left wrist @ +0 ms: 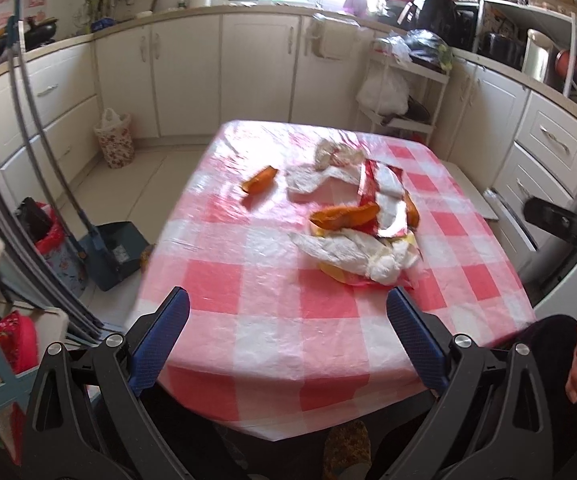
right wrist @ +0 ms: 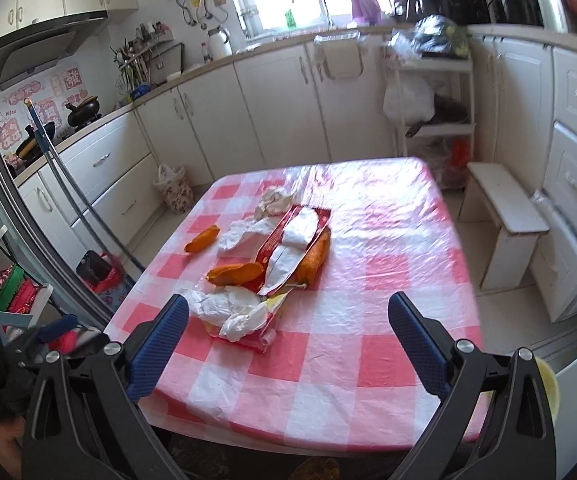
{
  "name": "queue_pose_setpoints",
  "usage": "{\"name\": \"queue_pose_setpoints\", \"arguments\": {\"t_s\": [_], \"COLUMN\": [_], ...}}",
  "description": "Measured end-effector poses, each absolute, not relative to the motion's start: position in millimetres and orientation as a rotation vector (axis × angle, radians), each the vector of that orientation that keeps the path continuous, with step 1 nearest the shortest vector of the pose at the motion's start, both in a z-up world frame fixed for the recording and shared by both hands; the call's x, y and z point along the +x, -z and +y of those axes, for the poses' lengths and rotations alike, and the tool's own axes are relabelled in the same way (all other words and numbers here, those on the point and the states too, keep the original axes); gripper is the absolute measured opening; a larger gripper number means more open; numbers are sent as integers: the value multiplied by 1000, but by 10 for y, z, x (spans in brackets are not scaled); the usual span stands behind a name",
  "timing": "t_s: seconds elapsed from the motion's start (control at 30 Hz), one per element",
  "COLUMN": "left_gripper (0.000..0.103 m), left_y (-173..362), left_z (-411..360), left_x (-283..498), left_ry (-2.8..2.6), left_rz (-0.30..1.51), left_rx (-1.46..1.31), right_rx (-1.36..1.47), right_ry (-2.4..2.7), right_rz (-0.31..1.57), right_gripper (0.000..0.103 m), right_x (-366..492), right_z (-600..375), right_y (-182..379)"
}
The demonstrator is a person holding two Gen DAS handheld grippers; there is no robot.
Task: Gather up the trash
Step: 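Grasp the crumpled tissue with the left tool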
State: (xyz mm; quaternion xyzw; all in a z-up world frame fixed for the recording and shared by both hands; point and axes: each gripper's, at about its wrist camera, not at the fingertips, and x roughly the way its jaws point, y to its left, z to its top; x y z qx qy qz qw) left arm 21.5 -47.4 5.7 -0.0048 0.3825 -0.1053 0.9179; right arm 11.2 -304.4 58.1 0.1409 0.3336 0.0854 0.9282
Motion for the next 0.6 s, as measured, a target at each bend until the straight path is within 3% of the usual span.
{"name": "queue_pose_setpoints", "arguments": {"t_s": [0.47, 0.57, 0.6], "left_gripper": [94, 72, 58], "left_y": [413, 575, 632], "left_z": [-1401, -1474, -1480], "left_x": [873, 1038, 1086], "left_ry": [363, 382, 395], "left_rz": [840, 894, 921], "left_rx": [195, 237, 237], "right_rx": [418, 429, 431], "right_ry": [-189, -200, -205], "right_rz": [716, 712, 712], "right_gripper": [96, 96, 96], "right_x": [355, 367, 369], "right_z": [-3244, -3275, -3281], "right_y": [-345, -339, -331]}}
